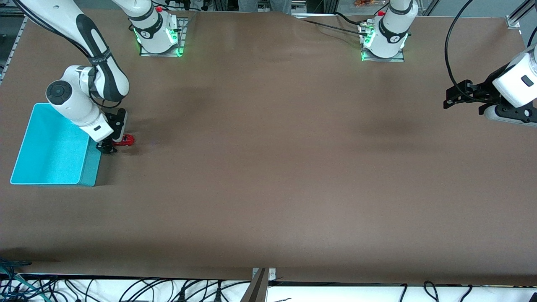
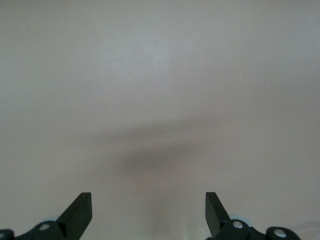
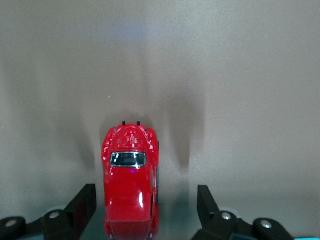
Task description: Wind red beetle toy and store in blue box
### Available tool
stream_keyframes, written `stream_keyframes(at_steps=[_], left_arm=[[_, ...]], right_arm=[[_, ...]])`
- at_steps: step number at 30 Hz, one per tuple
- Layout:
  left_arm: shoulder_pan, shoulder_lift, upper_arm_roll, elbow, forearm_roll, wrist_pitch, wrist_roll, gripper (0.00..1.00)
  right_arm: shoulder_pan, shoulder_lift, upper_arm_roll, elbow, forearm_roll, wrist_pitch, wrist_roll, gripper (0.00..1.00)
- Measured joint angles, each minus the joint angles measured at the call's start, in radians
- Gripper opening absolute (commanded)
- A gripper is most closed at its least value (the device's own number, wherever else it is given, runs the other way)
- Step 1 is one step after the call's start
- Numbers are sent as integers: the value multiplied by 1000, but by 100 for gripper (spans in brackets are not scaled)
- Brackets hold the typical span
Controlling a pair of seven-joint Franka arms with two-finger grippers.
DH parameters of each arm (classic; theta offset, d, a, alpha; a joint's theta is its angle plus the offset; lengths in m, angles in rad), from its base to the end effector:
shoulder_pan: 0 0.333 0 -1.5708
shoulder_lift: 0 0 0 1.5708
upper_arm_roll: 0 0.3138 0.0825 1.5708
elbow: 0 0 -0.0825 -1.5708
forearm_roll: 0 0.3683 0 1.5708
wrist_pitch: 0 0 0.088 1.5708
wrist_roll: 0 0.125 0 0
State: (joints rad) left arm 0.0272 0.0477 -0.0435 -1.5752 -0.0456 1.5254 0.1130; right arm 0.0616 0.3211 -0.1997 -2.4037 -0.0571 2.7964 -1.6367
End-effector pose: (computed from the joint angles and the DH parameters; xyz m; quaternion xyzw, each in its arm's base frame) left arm 0.5447 -0.0142 0.5729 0.9964 -0.0645 -0.0475 0.0262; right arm 0.4944 -0.0707 0.1861 0.7084 0.7036 -0.0083 0.0559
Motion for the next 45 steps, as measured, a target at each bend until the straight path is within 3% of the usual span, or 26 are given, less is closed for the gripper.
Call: stream_keyframes(at_steps=[3, 10, 15, 33, 45], left_arm=[[-7, 0, -1, 1, 1, 0, -3, 100], [-11, 0, -5, 1, 2, 0, -8, 100], [-11, 0, -4, 1, 3, 0, -8, 100], [-11, 0, -4, 2, 5, 0, -8, 100], [-11, 0, -4, 3, 5, 0, -8, 100]], right_arm=[[0, 3, 0, -1, 0, 2, 0, 64], [0, 6, 0, -2, 0, 4, 0, 34], [0, 6, 0, -2, 0, 4, 0, 22], [0, -38, 29, 14, 39, -70, 0, 22], [1, -91, 36, 222, 87, -432, 0, 21]])
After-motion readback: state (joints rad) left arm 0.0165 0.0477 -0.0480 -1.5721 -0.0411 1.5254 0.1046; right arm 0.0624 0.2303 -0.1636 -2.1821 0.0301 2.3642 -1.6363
